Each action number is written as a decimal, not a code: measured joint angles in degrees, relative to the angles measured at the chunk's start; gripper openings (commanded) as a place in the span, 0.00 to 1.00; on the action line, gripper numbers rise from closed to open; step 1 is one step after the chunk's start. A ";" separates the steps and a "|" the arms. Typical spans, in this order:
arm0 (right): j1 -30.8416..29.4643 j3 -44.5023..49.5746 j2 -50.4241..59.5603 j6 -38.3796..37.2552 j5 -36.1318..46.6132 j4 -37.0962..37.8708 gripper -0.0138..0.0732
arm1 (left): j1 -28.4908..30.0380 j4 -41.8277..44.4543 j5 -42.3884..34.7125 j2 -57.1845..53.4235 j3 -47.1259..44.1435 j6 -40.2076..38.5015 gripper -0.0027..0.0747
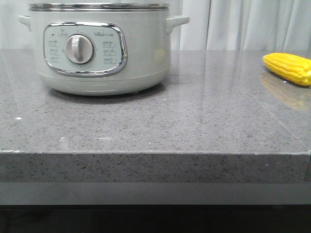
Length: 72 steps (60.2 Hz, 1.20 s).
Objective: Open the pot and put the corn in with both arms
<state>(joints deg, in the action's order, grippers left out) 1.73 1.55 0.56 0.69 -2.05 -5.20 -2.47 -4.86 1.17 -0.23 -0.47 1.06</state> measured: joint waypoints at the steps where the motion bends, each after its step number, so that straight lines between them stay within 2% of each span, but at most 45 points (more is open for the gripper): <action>1: 0.00 0.00 0.00 0.00 0.00 0.00 0.08 | 0.00 0.00 0.00 0.00 0.00 0.00 0.01; 25: 0.00 0.00 0.00 0.00 2.05 0.00 0.08 | 0.00 0.00 -1.17 0.00 0.11 0.00 0.01; 34: 0.00 -2.99 0.00 0.00 -2.47 0.00 0.08 | 0.00 0.00 0.28 0.00 2.67 0.00 0.01; 50: 0.00 -18.79 -1.83 0.00 -11.65 0.00 0.08 | 0.00 0.00 11.04 1.03 19.87 0.00 0.01; 62: 0.00 -31.44 -9.91 0.00 -17.99 0.00 0.08 | 0.00 0.00 20.69 8.78 33.52 0.00 0.01; 72: 0.00 -38.00 -17.19 0.00 -23.15 0.00 0.08 | 0.00 0.00 27.72 15.93 40.60 0.00 0.01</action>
<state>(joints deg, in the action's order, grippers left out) 1.73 -36.45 -16.63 0.69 -25.20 -5.20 -2.47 -4.86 28.88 15.70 40.14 1.06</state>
